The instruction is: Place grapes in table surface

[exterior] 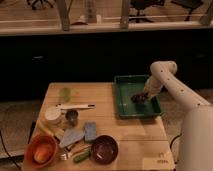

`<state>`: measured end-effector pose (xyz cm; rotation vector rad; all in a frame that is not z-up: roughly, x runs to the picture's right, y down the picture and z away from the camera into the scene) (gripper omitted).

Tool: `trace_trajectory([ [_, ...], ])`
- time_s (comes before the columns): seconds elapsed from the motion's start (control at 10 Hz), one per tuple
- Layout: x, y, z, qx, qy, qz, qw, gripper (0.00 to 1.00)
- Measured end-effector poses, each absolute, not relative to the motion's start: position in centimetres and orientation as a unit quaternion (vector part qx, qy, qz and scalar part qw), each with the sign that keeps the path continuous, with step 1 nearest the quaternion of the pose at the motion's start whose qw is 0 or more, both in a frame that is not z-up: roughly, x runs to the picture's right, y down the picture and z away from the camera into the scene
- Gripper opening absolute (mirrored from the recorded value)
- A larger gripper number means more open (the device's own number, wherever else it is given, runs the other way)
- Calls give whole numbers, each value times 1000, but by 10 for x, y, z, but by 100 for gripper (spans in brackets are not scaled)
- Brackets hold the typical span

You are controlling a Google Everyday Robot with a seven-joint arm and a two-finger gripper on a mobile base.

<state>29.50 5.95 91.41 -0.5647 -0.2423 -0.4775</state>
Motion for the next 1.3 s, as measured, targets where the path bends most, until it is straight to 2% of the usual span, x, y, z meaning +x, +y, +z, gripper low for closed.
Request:
trace_trajectory([
  [0.4,287,48,883,-265,-112,-245,926,2],
  [0.7,286,50,871,-259,-102,-257,925,8],
  [0.8,281,47,864,-257,-103,-261,925,11],
  [1.0,273,44,854,-254,-101,-270,923,23],
  [1.1,269,47,852,-251,-100,-277,922,24],
  [1.3,260,48,842,-246,-101,-288,920,14],
])
